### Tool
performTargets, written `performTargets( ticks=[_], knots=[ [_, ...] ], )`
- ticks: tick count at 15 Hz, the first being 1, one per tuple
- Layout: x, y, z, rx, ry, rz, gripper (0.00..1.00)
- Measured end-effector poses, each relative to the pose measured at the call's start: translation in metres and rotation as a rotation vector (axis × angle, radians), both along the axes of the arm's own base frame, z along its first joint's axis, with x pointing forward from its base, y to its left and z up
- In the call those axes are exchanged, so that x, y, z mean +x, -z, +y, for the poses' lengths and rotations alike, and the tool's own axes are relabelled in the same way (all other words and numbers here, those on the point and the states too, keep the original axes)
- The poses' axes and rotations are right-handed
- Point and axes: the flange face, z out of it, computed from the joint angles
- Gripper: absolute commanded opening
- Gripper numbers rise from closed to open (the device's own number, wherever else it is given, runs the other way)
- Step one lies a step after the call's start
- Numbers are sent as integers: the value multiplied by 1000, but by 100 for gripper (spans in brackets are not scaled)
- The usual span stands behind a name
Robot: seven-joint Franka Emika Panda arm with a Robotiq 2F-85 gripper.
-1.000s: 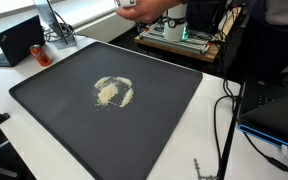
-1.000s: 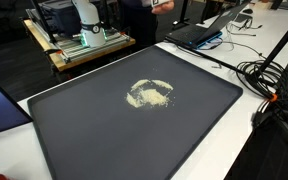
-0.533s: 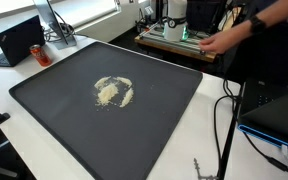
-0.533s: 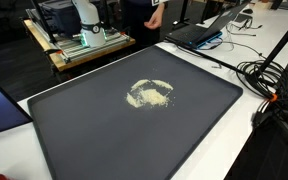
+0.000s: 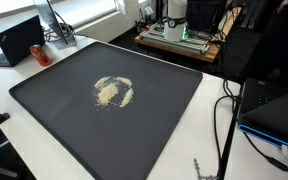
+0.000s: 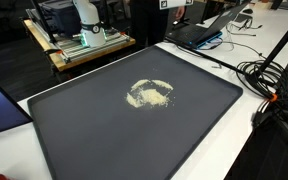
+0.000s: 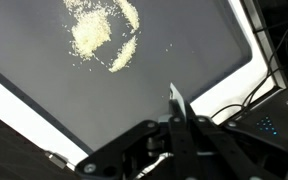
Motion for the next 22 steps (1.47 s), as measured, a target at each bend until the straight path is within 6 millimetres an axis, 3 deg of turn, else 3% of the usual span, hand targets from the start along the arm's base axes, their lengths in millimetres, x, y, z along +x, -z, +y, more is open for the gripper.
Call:
performTargets(
  ticks=[7, 12, 18, 22],
  knots=[
    [72, 88, 26, -194, 301, 71, 1],
    [92, 147, 63, -365, 388, 36, 4],
    [95, 149, 64, -374, 426, 23, 1],
    [92, 167, 85, -362, 533, -13, 1]
  ],
)
